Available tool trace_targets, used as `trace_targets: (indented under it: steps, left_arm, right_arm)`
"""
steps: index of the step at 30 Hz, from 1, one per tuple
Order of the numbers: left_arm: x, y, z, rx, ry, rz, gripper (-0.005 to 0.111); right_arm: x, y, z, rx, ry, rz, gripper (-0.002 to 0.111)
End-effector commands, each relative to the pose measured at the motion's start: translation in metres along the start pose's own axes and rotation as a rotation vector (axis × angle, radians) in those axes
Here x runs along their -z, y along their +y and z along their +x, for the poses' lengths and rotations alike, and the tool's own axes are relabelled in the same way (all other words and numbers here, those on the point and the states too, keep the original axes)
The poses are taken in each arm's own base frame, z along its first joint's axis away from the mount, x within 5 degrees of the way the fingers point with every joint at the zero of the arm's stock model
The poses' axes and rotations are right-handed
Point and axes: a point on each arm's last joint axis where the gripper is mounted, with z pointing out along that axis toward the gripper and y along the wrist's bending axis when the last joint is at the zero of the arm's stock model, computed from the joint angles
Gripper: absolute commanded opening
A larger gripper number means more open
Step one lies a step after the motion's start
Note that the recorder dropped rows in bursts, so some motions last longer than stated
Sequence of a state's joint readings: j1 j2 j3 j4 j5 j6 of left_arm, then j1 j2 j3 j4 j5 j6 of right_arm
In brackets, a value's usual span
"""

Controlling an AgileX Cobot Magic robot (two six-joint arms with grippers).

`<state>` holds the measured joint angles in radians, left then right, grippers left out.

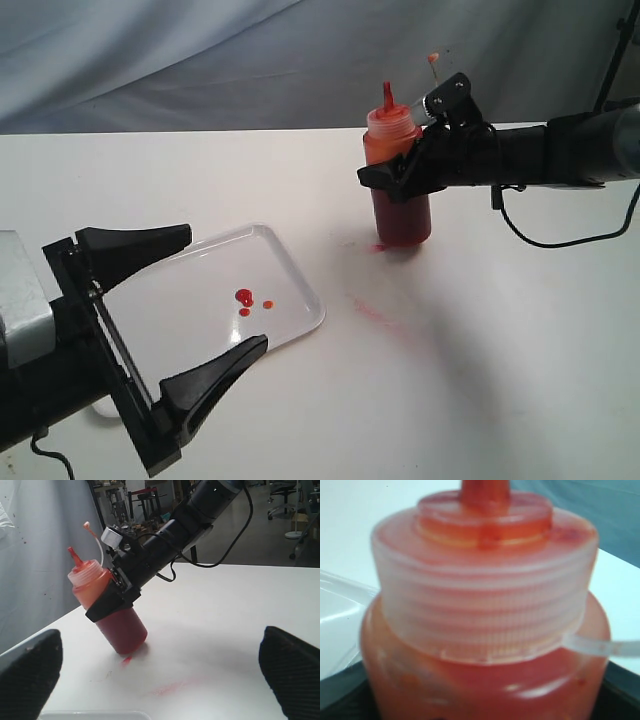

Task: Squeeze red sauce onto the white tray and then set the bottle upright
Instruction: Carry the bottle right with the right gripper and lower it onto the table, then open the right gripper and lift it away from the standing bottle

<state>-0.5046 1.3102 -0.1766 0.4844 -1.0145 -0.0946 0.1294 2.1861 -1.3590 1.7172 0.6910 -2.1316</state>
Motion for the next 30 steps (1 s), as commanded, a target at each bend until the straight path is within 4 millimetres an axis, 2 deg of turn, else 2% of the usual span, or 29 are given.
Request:
trace_targets:
  steps: [1,6,17,20,27,30]
  left_arm:
    - [-0.001,0.0,-0.002,0.001,-0.009,-0.002,0.1]
    - [-0.001,0.0,-0.002,0.001,-0.009,-0.002,0.1]
    - [-0.001,0.0,-0.002,0.001,-0.009,-0.002,0.1]
    - [-0.001,0.0,-0.002,0.001,-0.009,-0.002,0.1]
    - [-0.001,0.0,-0.002,0.0,-0.009,-0.001,0.1]
    - [-0.001,0.0,-0.002,0.0,-0.009,-0.001,0.1]
  right_arm:
    - [-0.002,-0.002,-0.004,-0.003,-0.03,-0.002,0.0]
    - [-0.007,-0.002,0.005,-0.017,-0.014,-0.01,0.0]
    - [-0.006,0.005,0.0,-0.018,-0.068,-0.092,0.002]
    - [-0.006,0.006,0.003,0.007,-0.042,-0.099,0.015]
    - [-0.006,0.009,0.008,0.074,0.012,-0.133,0.063]
    - [-0.006,0.009,0.008,0.032,0.019,-0.135,0.077]
